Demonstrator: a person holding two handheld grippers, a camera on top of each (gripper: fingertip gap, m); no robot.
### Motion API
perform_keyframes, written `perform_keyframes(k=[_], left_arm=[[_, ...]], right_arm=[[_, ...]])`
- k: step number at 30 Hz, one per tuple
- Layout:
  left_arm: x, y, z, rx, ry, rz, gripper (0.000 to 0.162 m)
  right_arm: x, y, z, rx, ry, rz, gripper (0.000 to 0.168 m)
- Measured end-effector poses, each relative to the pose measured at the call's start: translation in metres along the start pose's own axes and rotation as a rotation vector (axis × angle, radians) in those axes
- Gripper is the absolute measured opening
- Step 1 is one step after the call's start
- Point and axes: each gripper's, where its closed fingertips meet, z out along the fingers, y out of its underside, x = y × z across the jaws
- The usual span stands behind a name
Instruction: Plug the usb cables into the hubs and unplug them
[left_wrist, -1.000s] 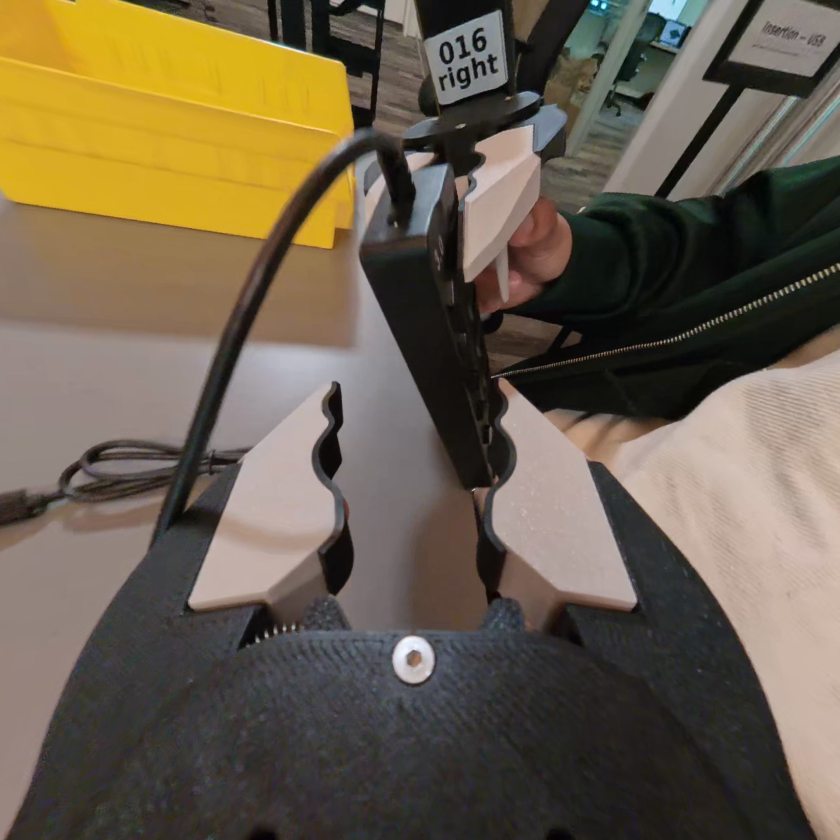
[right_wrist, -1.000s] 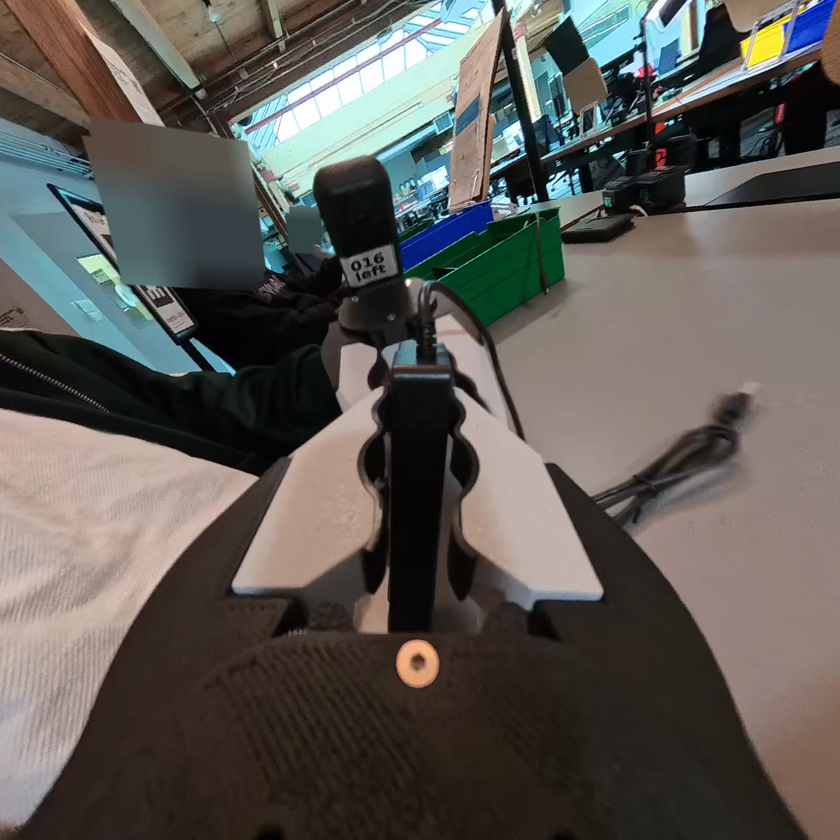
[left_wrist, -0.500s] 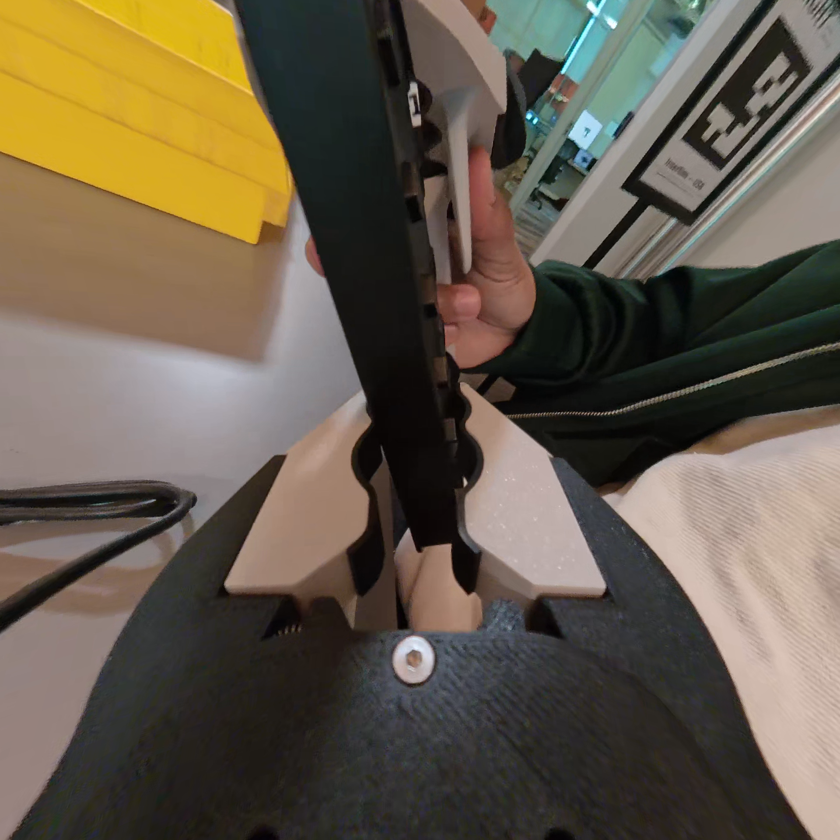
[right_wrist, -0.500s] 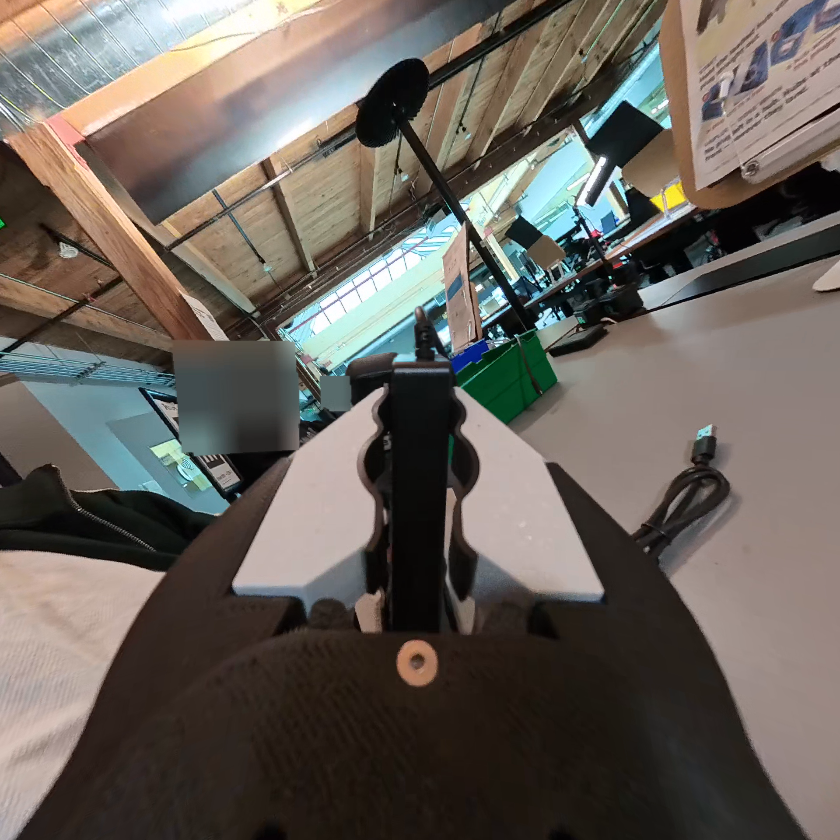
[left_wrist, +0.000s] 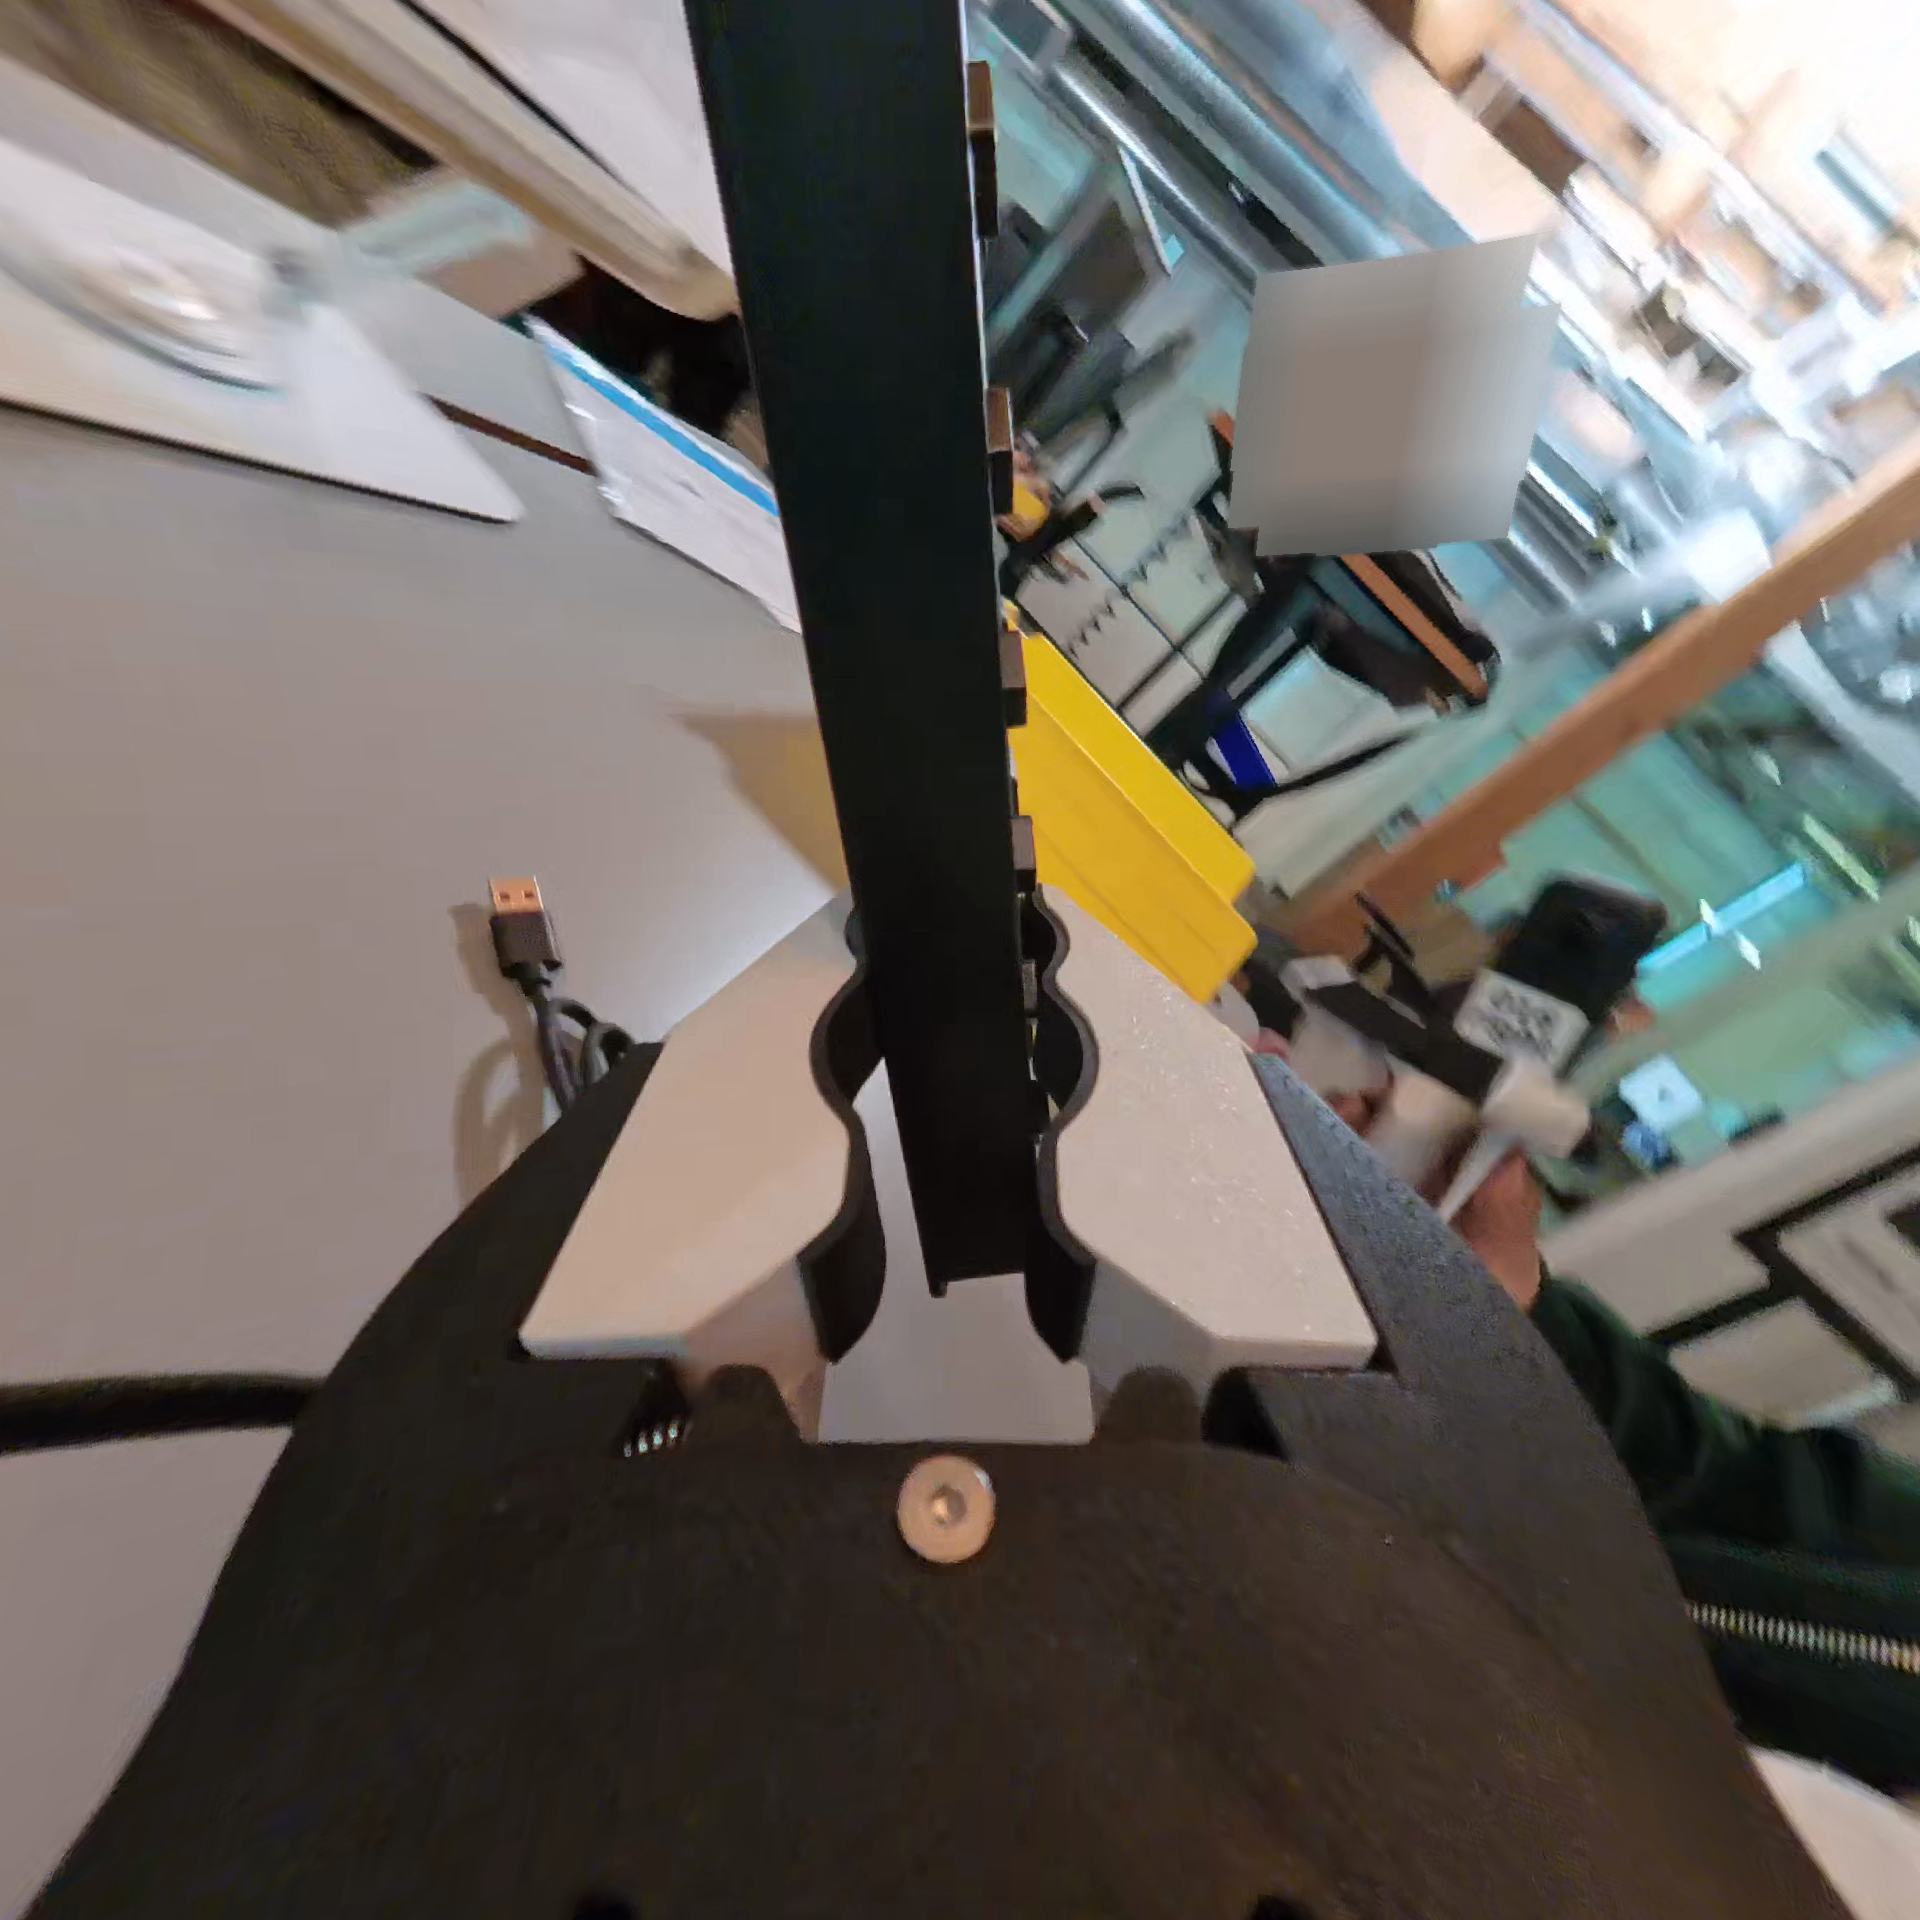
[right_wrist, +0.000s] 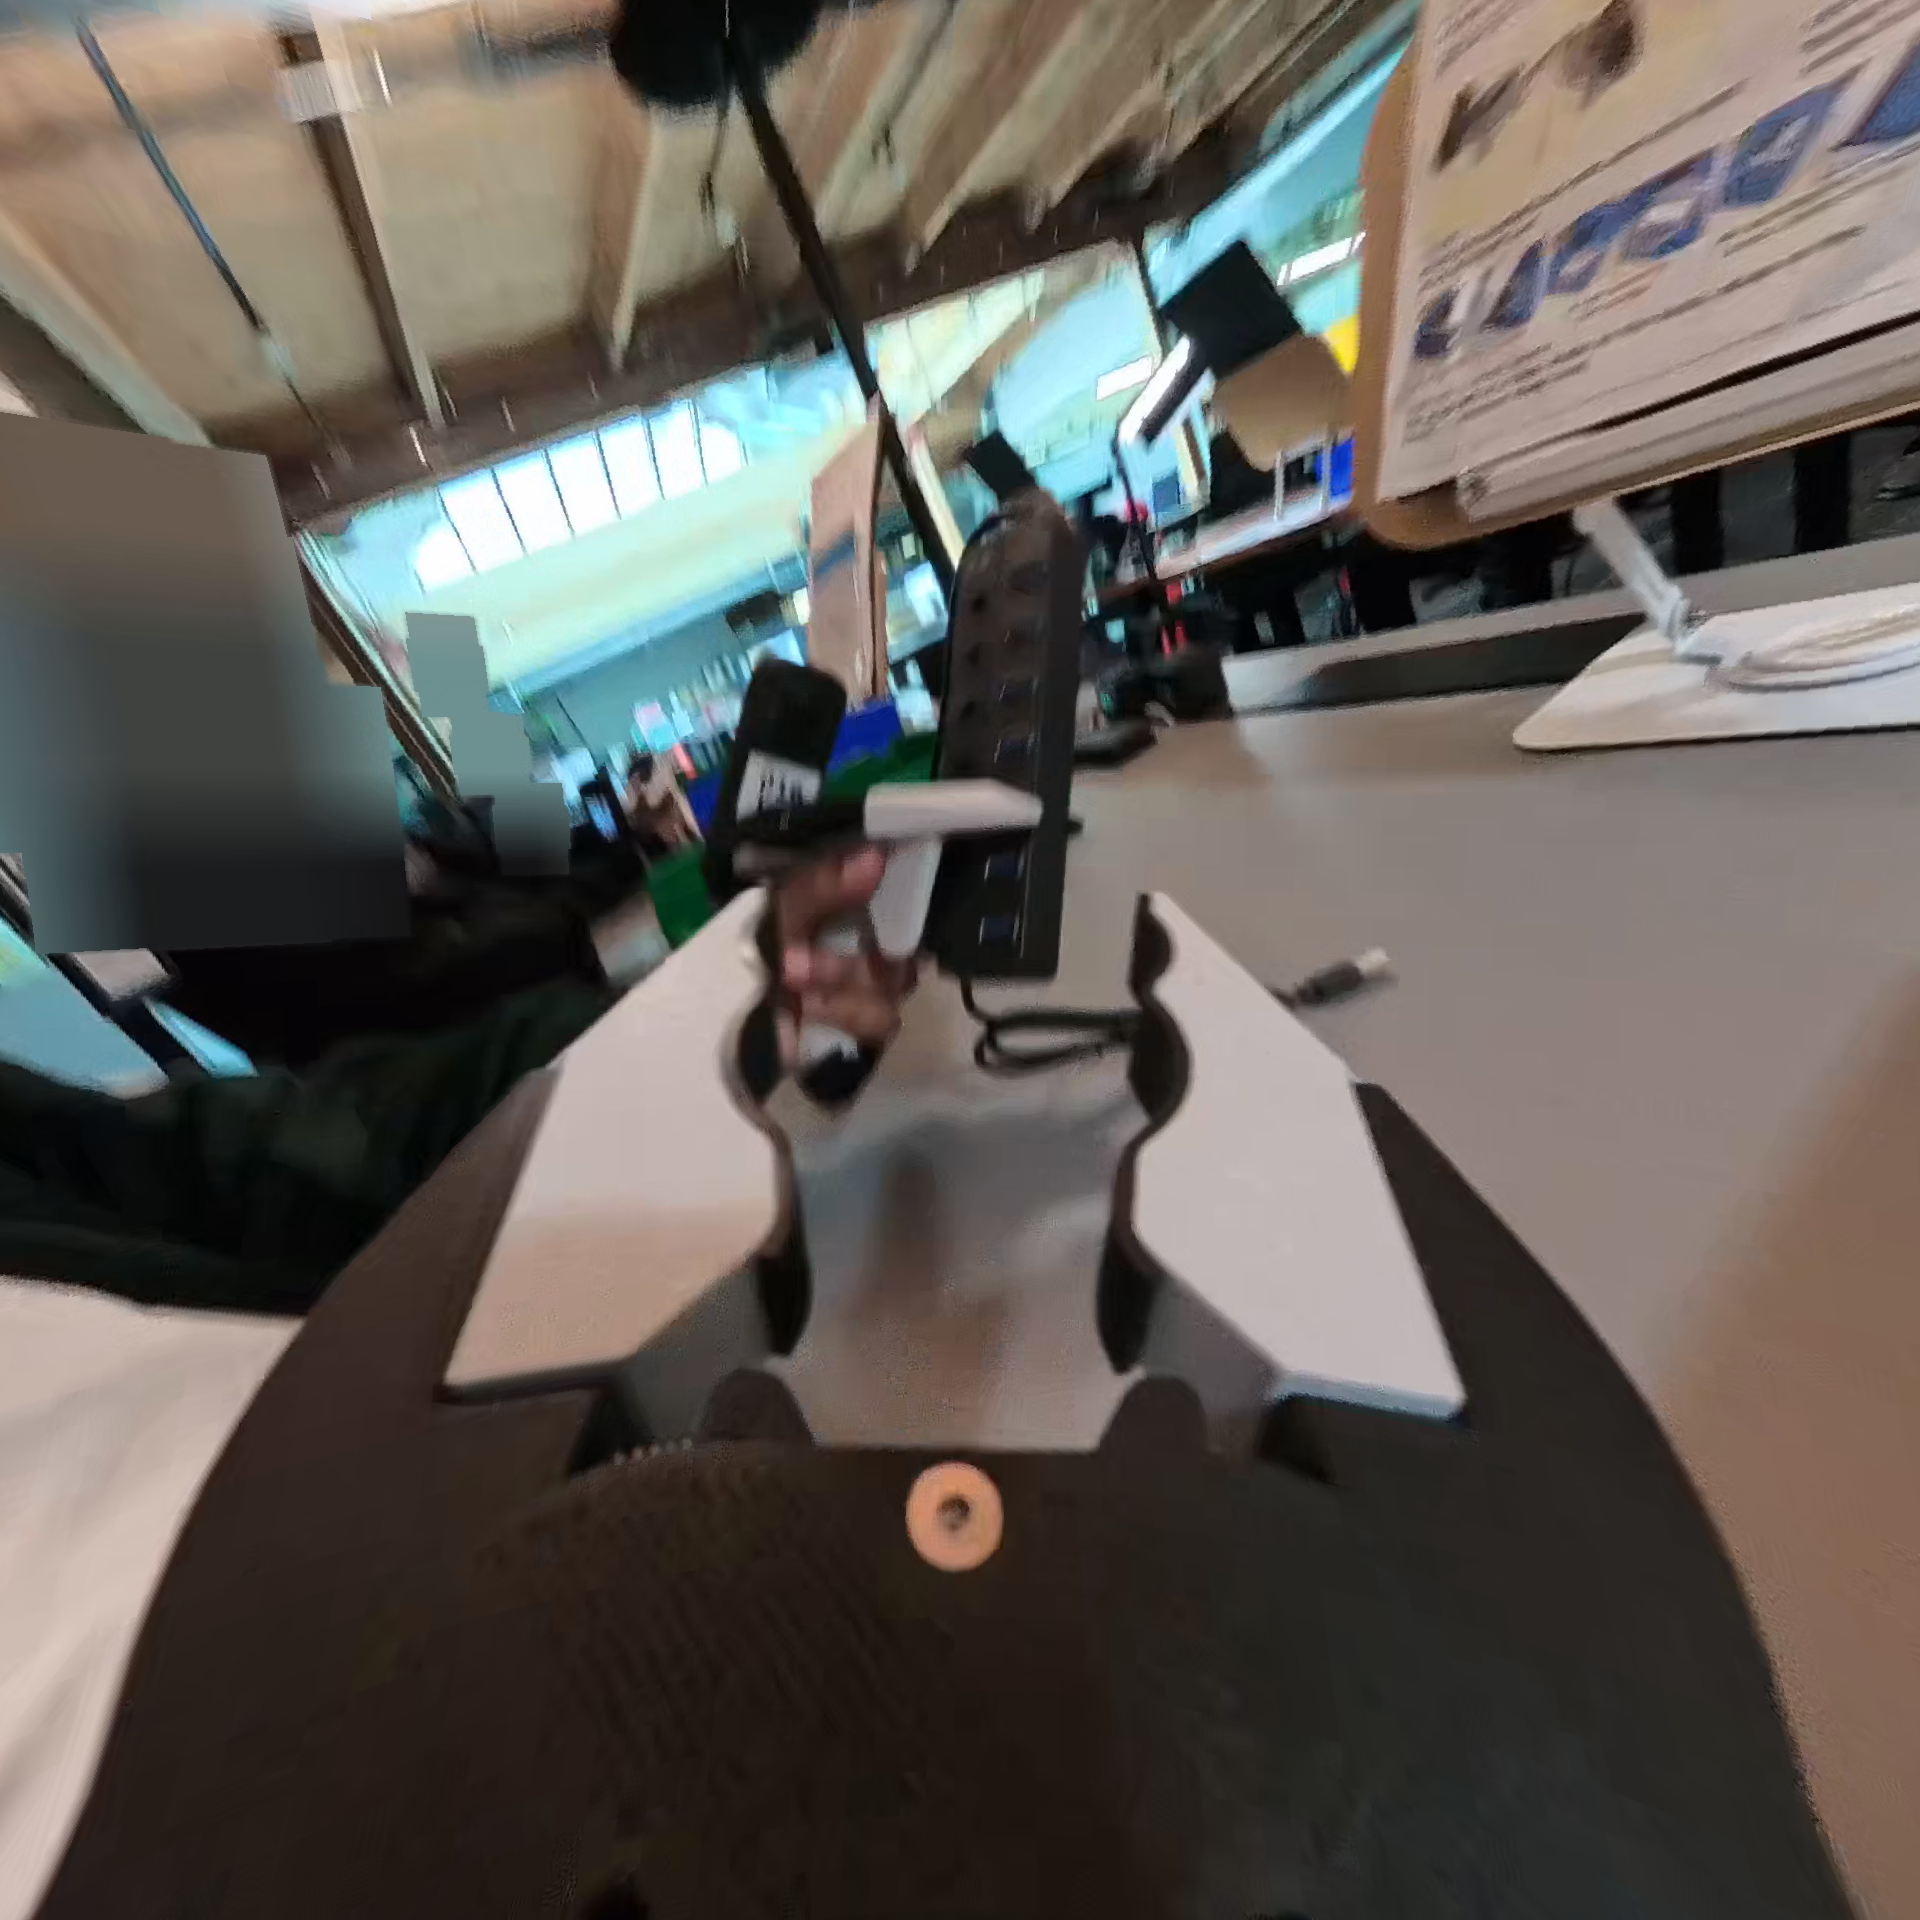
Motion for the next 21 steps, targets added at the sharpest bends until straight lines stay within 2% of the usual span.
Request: perform_keyframes(k=[1, 3, 5, 7, 8, 9, 11, 13, 15, 18, 19, 21], left_arm=[[-0.013, -0.007, -0.006, 0.023, -0.027, -0.044, 0.022], [-0.033, -0.015, -0.015, 0.061, -0.073, -0.111, 0.022], [-0.044, -0.019, -0.021, 0.080, -0.094, -0.144, 0.022], [-0.046, -0.024, -0.025, 0.093, -0.097, -0.146, 0.022], [-0.046, -0.025, -0.027, 0.096, -0.097, -0.138, 0.022], [-0.046, -0.026, -0.028, 0.096, -0.098, -0.129, 0.022], [-0.049, -0.026, -0.028, 0.089, -0.104, -0.122, 0.022], [-0.053, -0.023, -0.027, 0.084, -0.107, -0.135, 0.022], [-0.053, -0.020, -0.025, 0.078, -0.089, -0.155, 0.022], [-0.050, -0.018, -0.022, 0.071, -0.046, -0.169, 0.022], [-0.050, -0.017, -0.021, 0.069, -0.037, -0.172, 0.022], [-0.052, -0.018, -0.021, 0.070, -0.024, -0.179, 0.022]], right_arm=[[-0.006, 0.012, 0.003, -0.077, -0.006, -0.068, 0.049], [-0.022, 0.032, 0.010, -0.186, -0.051, -0.198, 0.000], [-0.033, 0.038, 0.020, -0.196, -0.053, -0.298, 0.004], [-0.047, 0.036, 0.035, -0.187, -0.067, -0.365, 0.028], [-0.058, 0.037, 0.042, -0.204, -0.108, -0.399, 0.009], [-0.068, 0.037, 0.051, -0.222, -0.145, -0.430, 0.000], [-0.087, 0.034, 0.077, -0.242, -0.201, -0.491, 0.000], [-0.112, 0.027, 0.111, -0.257, -0.279, -0.550, 0.009], [-0.146, 0.025, 0.146, -0.318, -0.413, -0.577, 0.000], [-0.187, 0.019, 0.209, -0.361, -0.525, -0.615, 0.000], [-0.197, 0.016, 0.233, -0.346, -0.534, -0.646, 0.013], [-0.208, 0.024, 0.281, -0.379, -0.542, -0.715, 0.049]])
